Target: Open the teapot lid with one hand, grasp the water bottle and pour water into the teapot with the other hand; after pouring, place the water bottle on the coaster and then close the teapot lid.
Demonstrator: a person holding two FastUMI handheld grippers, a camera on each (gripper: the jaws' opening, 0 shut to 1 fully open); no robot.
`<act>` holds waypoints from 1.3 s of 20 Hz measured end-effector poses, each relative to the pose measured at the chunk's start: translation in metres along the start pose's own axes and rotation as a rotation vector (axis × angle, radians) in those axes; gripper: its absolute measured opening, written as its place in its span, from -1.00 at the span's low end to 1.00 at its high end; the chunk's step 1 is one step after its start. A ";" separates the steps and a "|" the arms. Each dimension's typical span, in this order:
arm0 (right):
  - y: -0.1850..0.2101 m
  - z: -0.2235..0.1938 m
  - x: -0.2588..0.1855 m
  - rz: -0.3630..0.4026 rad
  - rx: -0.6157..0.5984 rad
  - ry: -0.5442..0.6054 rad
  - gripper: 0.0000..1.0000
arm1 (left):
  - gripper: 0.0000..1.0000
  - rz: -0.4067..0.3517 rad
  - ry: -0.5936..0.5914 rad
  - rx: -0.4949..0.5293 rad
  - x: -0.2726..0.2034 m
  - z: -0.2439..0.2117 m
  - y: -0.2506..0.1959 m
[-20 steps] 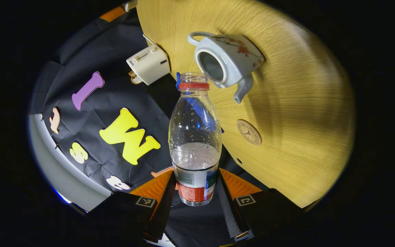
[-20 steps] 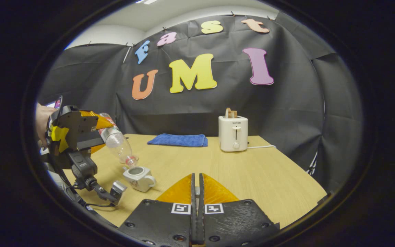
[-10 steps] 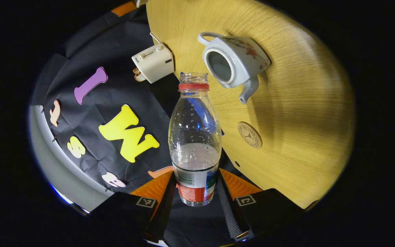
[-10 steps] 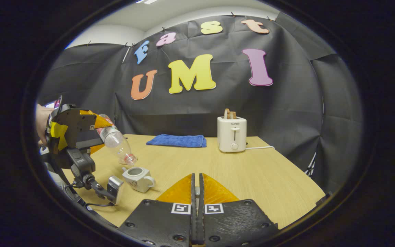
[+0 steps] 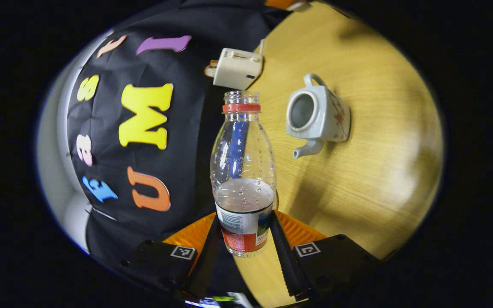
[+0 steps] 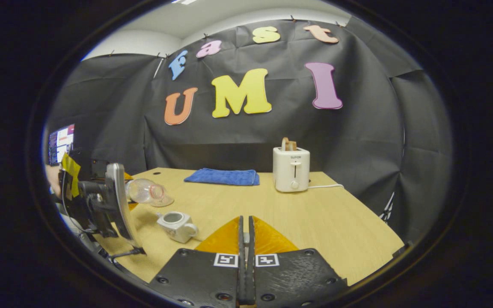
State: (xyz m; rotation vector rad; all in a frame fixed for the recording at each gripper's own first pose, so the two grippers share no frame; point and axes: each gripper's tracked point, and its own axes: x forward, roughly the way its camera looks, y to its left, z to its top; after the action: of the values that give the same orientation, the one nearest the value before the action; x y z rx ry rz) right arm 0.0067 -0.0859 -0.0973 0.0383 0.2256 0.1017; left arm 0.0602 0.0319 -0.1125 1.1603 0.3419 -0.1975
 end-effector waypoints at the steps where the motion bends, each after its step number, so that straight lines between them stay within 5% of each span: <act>1: 0.003 0.003 0.002 0.000 -0.006 -0.003 -1.00 | 0.39 -0.020 -0.003 -0.112 -0.001 0.000 -0.004; 7: 0.028 0.012 0.008 0.025 -0.023 -0.004 -1.00 | 0.40 -0.098 -0.125 -0.773 -0.023 0.012 0.002; 10: 0.040 0.016 0.011 0.035 -0.021 -0.011 -1.00 | 0.40 -0.079 -0.167 -1.012 -0.023 0.008 0.026; 12: 0.047 0.016 0.012 0.041 -0.022 -0.009 -1.00 | 0.41 -0.018 -0.200 -1.074 -0.022 0.005 0.041; 19: 0.056 0.012 0.020 0.041 -0.025 0.004 -1.00 | 0.42 -0.015 -0.323 -1.167 0.019 0.021 0.071; 26: 0.043 0.006 0.028 0.013 -0.019 0.022 -1.00 | 0.46 -0.018 -0.274 -1.214 0.082 0.002 0.078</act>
State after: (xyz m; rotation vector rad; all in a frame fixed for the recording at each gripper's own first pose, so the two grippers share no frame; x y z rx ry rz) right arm 0.0310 -0.0400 -0.0953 0.0200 0.2462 0.1173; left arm 0.1624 0.0627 -0.0743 -0.0722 0.1658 -0.1221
